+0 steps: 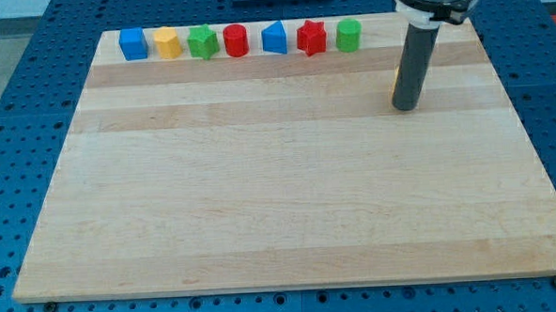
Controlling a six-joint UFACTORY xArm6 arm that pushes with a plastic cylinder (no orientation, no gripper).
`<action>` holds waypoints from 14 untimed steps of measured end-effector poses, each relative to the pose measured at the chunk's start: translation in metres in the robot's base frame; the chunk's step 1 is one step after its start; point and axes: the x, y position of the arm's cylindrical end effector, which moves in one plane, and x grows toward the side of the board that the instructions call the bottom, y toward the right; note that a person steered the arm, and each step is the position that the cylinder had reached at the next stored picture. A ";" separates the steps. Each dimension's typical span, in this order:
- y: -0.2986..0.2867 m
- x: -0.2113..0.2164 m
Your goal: Push the yellow heart towards right side of green circle
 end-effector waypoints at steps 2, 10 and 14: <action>0.007 -0.027; 0.018 -0.045; 0.007 -0.054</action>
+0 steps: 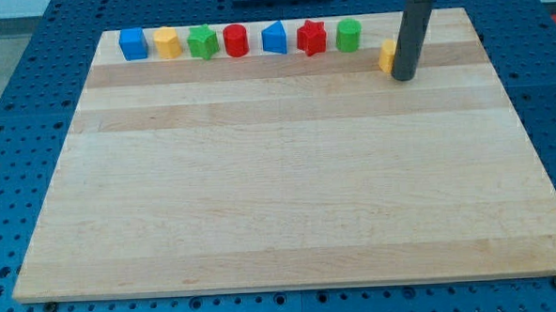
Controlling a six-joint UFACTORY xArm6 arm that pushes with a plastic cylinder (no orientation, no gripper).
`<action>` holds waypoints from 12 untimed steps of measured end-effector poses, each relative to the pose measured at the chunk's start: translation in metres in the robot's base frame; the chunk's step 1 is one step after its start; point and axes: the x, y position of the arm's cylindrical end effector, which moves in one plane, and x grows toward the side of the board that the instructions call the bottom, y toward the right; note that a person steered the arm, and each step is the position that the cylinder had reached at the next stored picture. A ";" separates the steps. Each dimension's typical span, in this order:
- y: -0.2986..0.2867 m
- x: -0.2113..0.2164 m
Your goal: Push the yellow heart towards right side of green circle
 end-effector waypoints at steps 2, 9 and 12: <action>-0.002 -0.009; -0.007 -0.043; -0.007 -0.053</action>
